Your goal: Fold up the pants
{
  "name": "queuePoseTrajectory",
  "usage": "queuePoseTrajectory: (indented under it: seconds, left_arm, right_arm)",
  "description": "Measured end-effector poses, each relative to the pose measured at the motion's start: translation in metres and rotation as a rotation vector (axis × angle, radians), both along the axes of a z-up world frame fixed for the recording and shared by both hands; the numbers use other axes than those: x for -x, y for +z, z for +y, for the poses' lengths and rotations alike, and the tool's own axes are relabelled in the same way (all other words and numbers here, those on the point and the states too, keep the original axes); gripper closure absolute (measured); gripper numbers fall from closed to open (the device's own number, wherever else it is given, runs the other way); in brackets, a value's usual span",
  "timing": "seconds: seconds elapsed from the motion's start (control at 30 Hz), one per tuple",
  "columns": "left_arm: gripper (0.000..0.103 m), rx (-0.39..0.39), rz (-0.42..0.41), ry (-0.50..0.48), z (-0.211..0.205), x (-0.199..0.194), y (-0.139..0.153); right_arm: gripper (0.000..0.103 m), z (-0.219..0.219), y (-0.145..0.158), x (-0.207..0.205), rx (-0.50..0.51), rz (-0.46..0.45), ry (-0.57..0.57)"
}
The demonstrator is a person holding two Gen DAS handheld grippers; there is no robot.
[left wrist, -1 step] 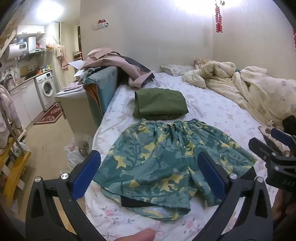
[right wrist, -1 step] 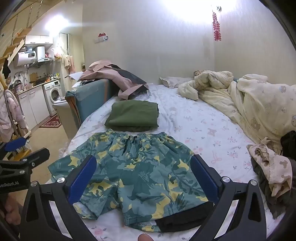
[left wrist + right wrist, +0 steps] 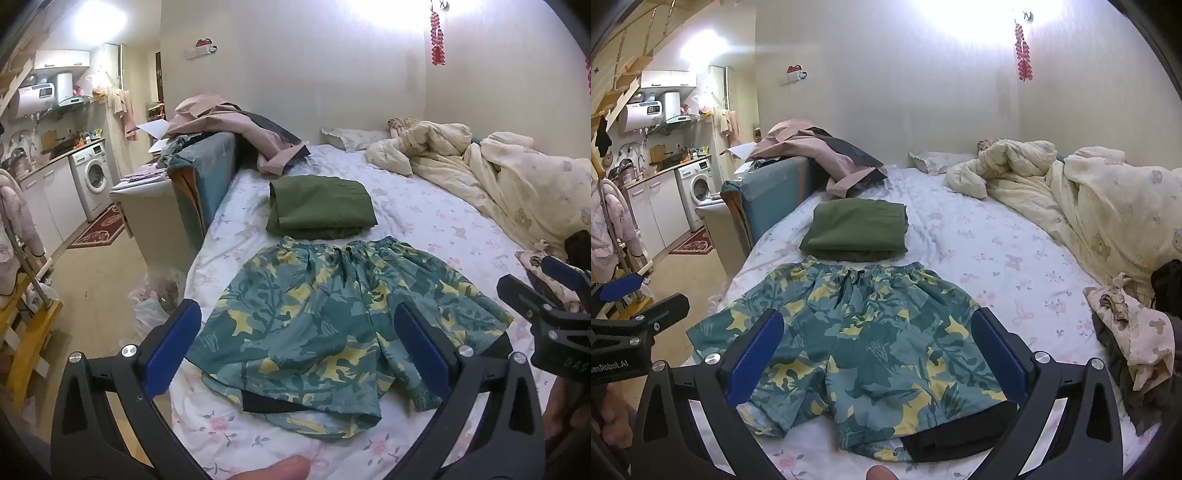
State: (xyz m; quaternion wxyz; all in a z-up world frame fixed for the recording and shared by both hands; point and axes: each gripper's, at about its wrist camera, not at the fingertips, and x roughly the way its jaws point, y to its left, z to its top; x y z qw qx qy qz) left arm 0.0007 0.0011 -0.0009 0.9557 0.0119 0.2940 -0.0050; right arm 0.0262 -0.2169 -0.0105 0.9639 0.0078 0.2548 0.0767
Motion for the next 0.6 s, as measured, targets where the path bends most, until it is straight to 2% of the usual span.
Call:
queuePoseTrajectory:
  seconds: [0.03,0.17,0.23,0.6]
  left_arm:
    - [0.000,0.002,0.004,-0.001,0.0006,-0.0003,-0.0005]
    - [0.000,0.013,0.019,-0.004,0.0049,-0.0030,-0.0005]
    - [0.000,-0.016,-0.006,0.008,0.0027,-0.0019,0.0002]
    - [0.000,-0.013,-0.021,0.039,0.0012,0.0000,0.0030]
  right_arm:
    - [0.000,0.0002,-0.0003,-0.0010,0.006,0.030,0.003]
    - [0.000,0.0032,-0.0006,-0.0007,0.018,0.016,0.009]
    - [0.000,-0.0002,0.0000,-0.0002,0.007,0.017,0.000]
    - [0.000,-0.0016,0.0013,0.0004,-0.009,0.027,0.008]
